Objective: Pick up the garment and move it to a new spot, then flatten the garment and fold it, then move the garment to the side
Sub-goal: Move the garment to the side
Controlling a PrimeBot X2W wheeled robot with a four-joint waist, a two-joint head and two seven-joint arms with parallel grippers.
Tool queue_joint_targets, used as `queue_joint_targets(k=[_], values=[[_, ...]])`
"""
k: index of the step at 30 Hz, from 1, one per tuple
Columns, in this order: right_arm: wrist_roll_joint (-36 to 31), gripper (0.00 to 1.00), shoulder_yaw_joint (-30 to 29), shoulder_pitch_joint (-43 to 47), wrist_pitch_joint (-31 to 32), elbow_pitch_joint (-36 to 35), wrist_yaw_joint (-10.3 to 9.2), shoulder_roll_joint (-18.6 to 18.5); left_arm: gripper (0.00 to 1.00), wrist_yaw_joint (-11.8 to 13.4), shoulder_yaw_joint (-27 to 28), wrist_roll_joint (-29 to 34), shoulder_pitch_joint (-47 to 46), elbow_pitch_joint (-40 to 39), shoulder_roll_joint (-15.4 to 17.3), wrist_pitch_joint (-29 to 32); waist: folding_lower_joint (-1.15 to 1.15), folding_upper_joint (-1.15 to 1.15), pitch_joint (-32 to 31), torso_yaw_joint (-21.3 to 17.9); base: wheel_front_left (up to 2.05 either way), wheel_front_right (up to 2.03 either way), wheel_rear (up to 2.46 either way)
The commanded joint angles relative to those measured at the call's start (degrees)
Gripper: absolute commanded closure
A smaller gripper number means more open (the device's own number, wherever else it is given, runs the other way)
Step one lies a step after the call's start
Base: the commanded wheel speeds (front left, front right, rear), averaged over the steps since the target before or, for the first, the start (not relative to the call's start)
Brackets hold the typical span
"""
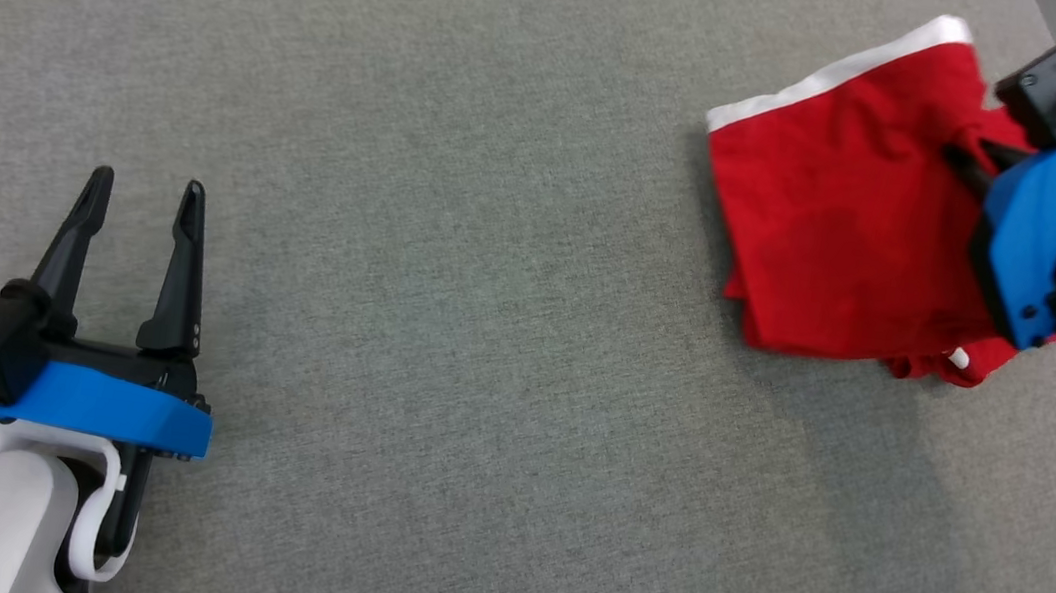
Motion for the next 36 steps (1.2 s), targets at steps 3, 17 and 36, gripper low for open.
queue_joint_targets(k=[3,17,36], values=[[0.3,1.00,1.8,-2.6,-1.9,1.1,0.01,-4.4,0.00,0.4,0.0,0.8,-1.7,-1.9,1.5,1.4,0.00,0.00,1.8,-0.9,0.00,0.00,0.00],[-8.5,1.00,-3.3,-4.5,-10.7,17.7,0.00,-6.1,0.00,1.1,0.0,2.3,-4.1,-8.5,5.4,6.3,0.00,0.00,8.8,1.3,0.00,0.00,0.00],[-12.1,0.00,-25.8,8.5,-30.0,26.1,0.01,11.0,0.00,0.9,-1.9,-1.3,3.3,-0.7,0.1,0.4,0.00,0.00,-7.2,5.4,0.00,0.00,0.00]])
